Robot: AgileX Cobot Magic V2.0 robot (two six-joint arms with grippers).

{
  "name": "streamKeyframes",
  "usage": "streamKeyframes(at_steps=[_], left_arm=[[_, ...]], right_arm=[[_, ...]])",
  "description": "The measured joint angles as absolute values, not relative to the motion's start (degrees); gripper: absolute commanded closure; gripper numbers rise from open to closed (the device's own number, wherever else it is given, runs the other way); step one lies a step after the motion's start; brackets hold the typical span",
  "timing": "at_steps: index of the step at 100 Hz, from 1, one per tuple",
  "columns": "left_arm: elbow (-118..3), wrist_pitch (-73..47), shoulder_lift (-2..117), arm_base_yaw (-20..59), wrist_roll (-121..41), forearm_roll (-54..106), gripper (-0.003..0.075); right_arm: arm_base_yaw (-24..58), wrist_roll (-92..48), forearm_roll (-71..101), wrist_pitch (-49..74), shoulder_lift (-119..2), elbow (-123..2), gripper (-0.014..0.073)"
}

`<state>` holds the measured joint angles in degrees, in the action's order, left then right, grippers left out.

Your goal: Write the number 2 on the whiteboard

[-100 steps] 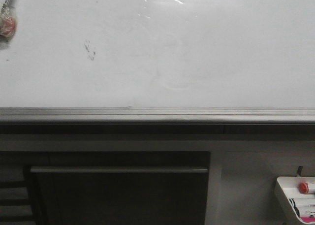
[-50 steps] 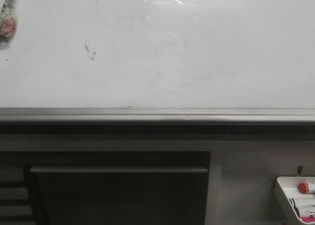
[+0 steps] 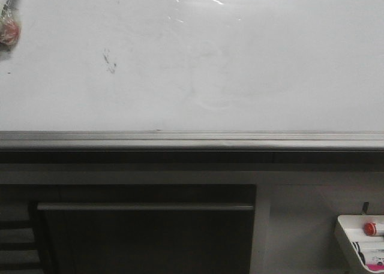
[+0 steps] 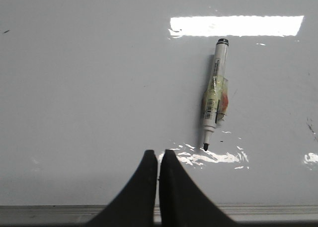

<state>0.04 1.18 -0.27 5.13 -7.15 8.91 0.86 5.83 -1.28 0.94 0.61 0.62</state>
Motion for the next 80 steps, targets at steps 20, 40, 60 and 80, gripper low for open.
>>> streamKeyframes(at_steps=[20, 40, 60, 80], left_arm=[[0.04, 2.11, -0.27, 5.13, -7.15, 9.31, 0.0739], [-1.76, 1.78, -0.27, 5.13, -7.15, 9.48, 0.0739], [-12.61, -4.66, 0.86, 5.13, -7.15, 9.73, 0.0739], [-23.53, -15.08, 9.33, 5.13, -7.15, 9.49, 0.0739]], right_arm=[[0.86, 5.83, -1.28, -1.16, 0.61, 0.62, 0.0666], [0.86, 5.83, -1.28, 3.90, 0.61, -2.32, 0.0666], [0.86, 5.83, -1.28, 18.08, -4.54, -14.54, 0.0666], [0.86, 5.55, -1.28, 29.60, -14.37, -25.84, 0.0666]])
